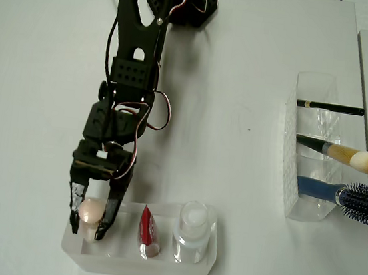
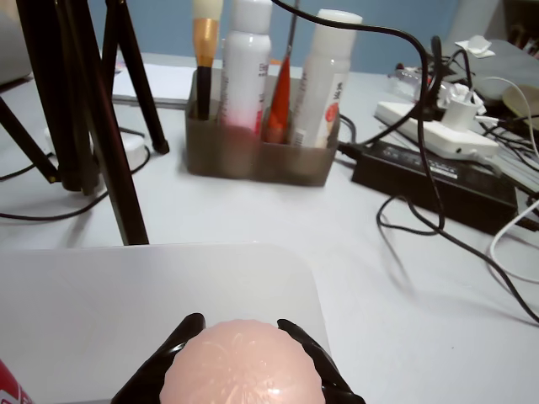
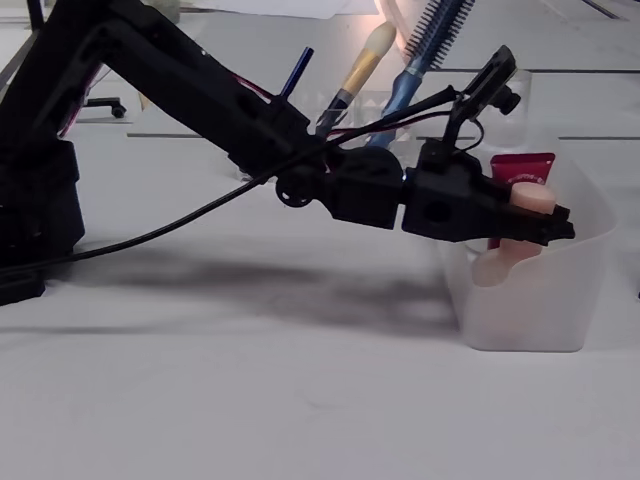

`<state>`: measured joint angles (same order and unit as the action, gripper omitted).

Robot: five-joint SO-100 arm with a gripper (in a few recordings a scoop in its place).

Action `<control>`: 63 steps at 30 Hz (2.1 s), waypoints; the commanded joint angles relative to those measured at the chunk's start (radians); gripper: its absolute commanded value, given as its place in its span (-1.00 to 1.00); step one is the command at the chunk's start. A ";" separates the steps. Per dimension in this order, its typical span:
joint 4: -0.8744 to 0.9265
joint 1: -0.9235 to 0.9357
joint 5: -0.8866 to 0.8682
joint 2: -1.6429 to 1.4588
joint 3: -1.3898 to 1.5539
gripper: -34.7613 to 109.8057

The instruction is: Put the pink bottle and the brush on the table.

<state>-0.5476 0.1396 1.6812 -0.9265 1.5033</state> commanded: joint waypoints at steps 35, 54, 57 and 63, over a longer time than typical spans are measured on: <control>0.256 0.006 -0.025 -0.565 0.127 -0.52; 0.459 0.071 -0.026 -1.081 0.528 -0.52; 0.485 0.112 -0.026 -1.183 0.627 -0.52; 0.499 0.206 -0.021 -1.327 0.790 -0.52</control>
<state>-0.0307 0.3022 1.6414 -2.1399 2.2580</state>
